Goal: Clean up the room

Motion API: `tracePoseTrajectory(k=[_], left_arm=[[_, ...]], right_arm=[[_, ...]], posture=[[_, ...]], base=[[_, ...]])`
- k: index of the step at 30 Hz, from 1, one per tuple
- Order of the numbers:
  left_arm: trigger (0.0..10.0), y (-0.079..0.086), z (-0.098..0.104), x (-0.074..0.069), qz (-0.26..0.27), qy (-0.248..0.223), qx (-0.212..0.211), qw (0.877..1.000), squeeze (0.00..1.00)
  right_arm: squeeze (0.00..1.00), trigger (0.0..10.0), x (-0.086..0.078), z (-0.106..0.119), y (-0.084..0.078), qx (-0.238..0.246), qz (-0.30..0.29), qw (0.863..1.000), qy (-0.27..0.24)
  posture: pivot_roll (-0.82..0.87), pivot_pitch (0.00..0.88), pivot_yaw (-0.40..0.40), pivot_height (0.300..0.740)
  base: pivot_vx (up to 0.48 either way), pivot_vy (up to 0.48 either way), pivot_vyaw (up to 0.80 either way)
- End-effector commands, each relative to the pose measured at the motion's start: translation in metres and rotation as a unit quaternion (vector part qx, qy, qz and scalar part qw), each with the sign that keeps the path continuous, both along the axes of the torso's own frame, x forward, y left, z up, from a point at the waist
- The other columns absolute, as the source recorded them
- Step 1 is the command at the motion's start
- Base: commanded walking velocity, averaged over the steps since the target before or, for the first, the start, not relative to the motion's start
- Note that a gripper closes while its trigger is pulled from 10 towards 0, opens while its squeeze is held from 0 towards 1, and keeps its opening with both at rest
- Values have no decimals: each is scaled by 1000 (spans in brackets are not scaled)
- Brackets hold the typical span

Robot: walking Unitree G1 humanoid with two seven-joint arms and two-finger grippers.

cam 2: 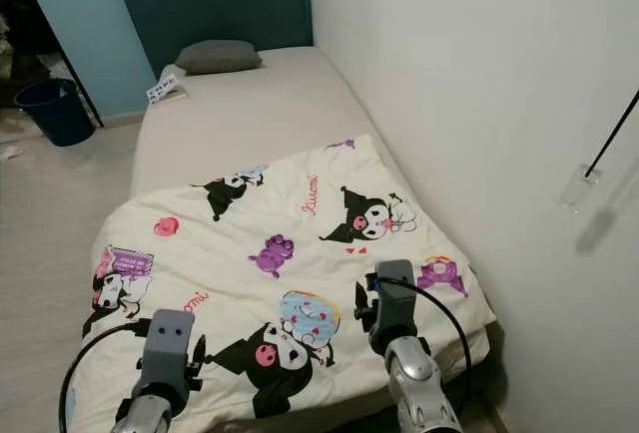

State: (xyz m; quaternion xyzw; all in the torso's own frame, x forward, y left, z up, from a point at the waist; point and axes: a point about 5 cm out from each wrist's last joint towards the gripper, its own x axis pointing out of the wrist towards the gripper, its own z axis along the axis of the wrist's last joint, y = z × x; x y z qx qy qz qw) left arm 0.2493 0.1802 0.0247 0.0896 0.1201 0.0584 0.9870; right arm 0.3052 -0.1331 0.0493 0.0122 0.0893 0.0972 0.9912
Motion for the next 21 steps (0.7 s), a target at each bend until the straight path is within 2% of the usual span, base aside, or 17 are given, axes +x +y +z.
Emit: tracePoseTrajectory(k=[1, 21], left_arm=[[10000, 2, -4, -3, 0, 10, 6, 1000, 0], [10000, 0, -3, -2, -4, 10, 7, 1000, 0]], right_arm=[[0, 10000, -2, -6, 0, 4, 0, 1000, 17], [0, 10000, -1, -5, 1, 1, 1, 1000, 12]], posture=[[-14, 147, 26, 740], [-14, 136, 24, 740]], base=[[0, 0, 0], [0, 0, 0]])
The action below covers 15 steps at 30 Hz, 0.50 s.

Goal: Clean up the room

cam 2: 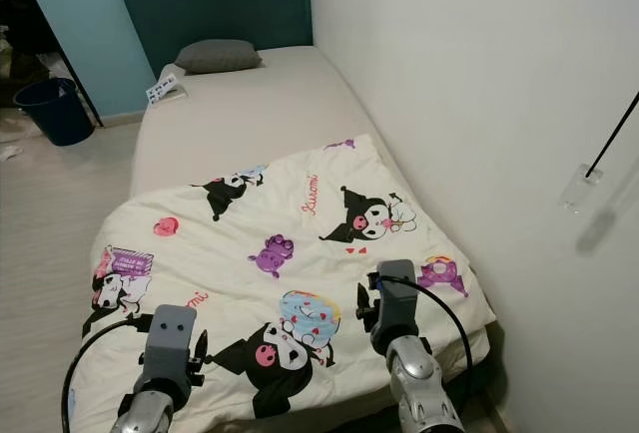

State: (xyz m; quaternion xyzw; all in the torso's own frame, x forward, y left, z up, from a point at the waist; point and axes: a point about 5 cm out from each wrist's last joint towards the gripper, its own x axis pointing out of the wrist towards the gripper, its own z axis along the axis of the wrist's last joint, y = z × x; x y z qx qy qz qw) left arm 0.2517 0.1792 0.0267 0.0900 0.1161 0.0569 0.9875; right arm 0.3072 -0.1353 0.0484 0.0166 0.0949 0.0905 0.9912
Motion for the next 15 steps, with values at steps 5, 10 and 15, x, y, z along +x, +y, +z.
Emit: tracePoseTrajectory(k=[5, 10, 15], left_arm=[[10000, 1, -6, -5, -2, 15, 6, 1000, 0], [10000, 1, -5, -5, -2, 14, 3, 1000, 0], [10000, 0, -4, -4, -4, 10, 0, 1000, 0]], right_arm=[[0, 10000, -4, -6, 3, -4, 8, 1000, 8], [0, 10000, -3, -7, 0, -10, 3, 1000, 11], [0, 10000, -3, -6, 0, -9, 3, 1000, 11]], posture=[[-14, 131, 22, 740], [-15, 122, 19, 740], [-14, 112, 18, 740]], base=[[0, 0, 0], [0, 0, 0], [0, 0, 0]])
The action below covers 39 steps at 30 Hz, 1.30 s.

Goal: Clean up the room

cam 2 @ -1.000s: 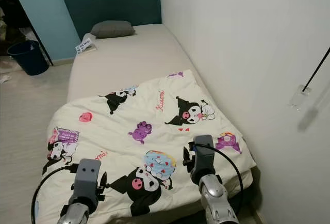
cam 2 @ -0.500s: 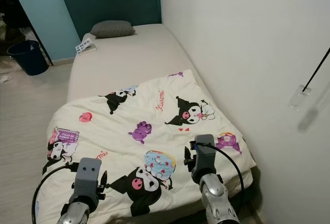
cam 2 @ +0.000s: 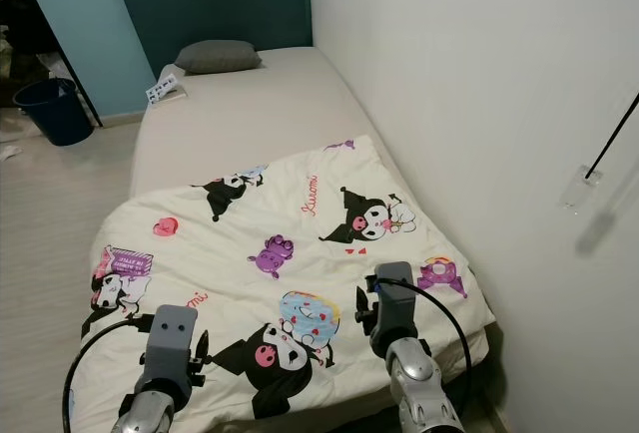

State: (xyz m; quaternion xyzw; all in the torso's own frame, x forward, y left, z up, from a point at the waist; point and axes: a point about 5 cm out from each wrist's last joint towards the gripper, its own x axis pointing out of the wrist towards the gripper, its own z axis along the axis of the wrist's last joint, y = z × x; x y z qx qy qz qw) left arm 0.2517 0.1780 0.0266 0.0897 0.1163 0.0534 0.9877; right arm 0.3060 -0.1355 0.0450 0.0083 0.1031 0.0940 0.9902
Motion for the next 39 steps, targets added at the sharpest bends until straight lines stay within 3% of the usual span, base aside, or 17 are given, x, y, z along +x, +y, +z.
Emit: tracePoseTrajectory(k=[1, 13, 39], left_arm=[[10000, 1, -3, -4, -2, 8, 0, 1000, 0], [10000, 0, -1, -3, -9, 2, -3, 1000, 0], [10000, 2, 0, -6, -8, 1, 0, 1000, 0]], right_arm=[[0, 10000, -1, -3, 1, 0, 0, 1000, 4], [0, 10000, -1, -4, 4, 5, 4, 1000, 6], [0, 10000, -3, -6, 6, 9, 8, 1000, 11]], posture=[[-14, 111, 18, 740], [-9, 105, 22, 740], [4, 116, 18, 740]], base=[[0, 0, 0], [0, 22, 0], [0, 416, 0]])
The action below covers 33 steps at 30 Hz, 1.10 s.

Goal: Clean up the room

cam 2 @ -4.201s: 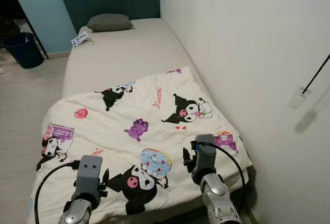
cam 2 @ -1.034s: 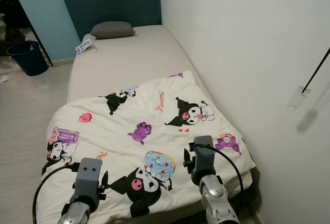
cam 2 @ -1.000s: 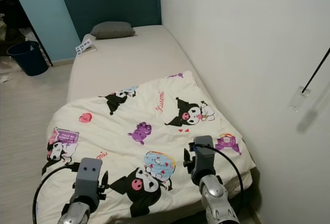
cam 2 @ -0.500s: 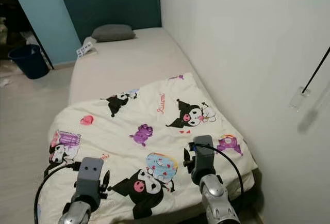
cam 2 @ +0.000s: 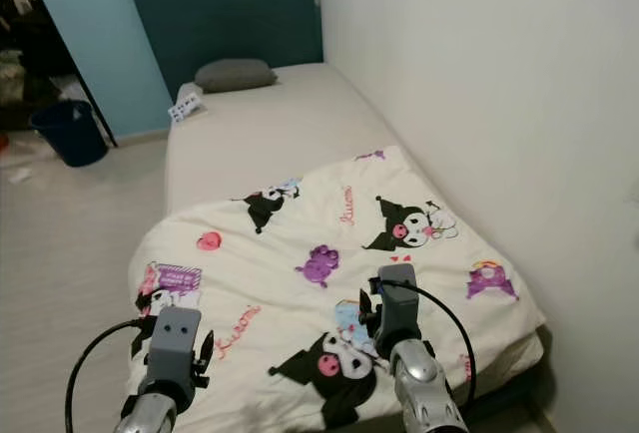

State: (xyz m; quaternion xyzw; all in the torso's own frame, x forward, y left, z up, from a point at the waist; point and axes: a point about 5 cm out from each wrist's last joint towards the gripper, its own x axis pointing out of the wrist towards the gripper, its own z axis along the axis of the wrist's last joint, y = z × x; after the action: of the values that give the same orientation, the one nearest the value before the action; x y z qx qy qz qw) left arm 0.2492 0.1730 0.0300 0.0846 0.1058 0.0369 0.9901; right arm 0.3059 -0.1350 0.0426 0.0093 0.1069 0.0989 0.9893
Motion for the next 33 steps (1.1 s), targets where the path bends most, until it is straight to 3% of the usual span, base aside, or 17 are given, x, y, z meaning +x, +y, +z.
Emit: tracePoseTrajectory(k=[1, 33], left_arm=[[10000, 7, -3, -4, 9, 11, 7, 1000, 0], [10000, 6, -2, -7, 1, 13, 23, 1000, 0]], right_arm=[[0, 10000, -3, -4, 6, 8, 3, 1000, 7], [0, 10000, -6, -8, 5, 11, 1, 1000, 16]], posture=[[4, 116, 19, 740], [17, 126, 17, 740]], base=[[0, 458, 0], [0, 425, 0]])
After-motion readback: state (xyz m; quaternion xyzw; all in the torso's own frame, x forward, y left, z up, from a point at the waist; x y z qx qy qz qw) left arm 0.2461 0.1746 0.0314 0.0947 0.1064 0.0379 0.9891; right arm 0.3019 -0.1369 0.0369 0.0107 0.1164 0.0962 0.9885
